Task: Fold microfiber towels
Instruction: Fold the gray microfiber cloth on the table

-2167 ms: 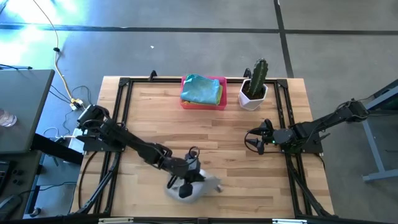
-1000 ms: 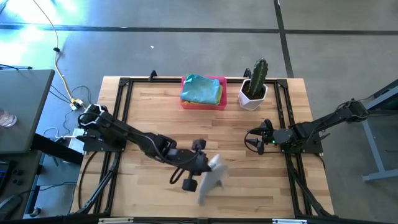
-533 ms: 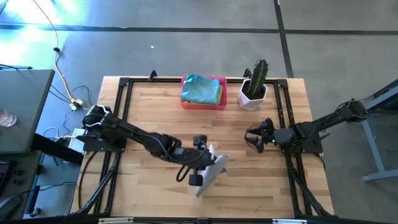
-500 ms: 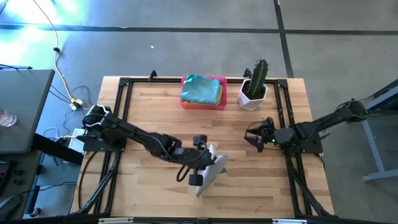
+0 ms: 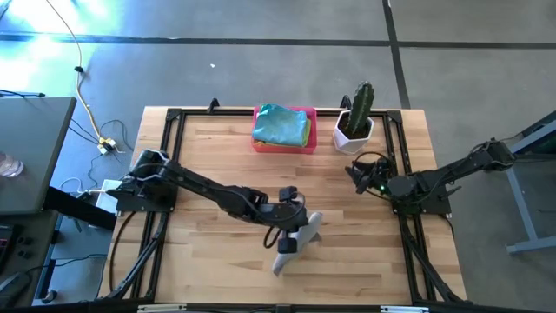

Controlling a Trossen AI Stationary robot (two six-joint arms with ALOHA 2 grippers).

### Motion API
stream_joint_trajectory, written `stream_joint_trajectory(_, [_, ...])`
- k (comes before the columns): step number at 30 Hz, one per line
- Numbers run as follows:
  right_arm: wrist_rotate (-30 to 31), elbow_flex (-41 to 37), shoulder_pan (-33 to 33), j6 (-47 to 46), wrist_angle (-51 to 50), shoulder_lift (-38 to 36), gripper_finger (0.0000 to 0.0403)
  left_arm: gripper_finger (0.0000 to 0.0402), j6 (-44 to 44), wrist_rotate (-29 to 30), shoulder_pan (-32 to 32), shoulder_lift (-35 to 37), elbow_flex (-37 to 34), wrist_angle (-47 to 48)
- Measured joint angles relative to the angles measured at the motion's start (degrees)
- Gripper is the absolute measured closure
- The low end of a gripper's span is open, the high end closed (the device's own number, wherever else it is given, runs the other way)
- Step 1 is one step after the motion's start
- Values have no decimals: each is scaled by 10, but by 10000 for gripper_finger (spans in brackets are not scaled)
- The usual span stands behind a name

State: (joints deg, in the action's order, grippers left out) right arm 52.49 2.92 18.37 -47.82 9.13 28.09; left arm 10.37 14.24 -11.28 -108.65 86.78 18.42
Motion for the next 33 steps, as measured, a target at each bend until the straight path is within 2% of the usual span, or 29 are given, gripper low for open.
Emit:
stream_joint_trajectory(3, [13,0,0,34,-7,0,139,401,0,-23,8,-21,0,-34])
stream_joint_trajectory(8, [-53,0,0,130,-3,0,139,401,-2,-61,18,-35,0,-92])
stream_joint_trajectory(14, [-65,0,0,202,19,12,139,401,-48,-71,21,-35,0,-176])
stream_joint_trajectory(19, [-89,0,0,312,68,34,139,401,-71,-96,27,-35,0,-236])
stream_joint_trajectory(22, [-114,0,0,376,98,47,139,401,-71,-94,36,-35,0,-243])
stream_joint_trajectory(27, [-128,0,0,395,159,65,139,401,-59,-60,58,-35,0,-236])
stream_joint_trajectory(33, [-177,0,0,493,195,65,139,401,-30,-69,77,-43,0,-168])
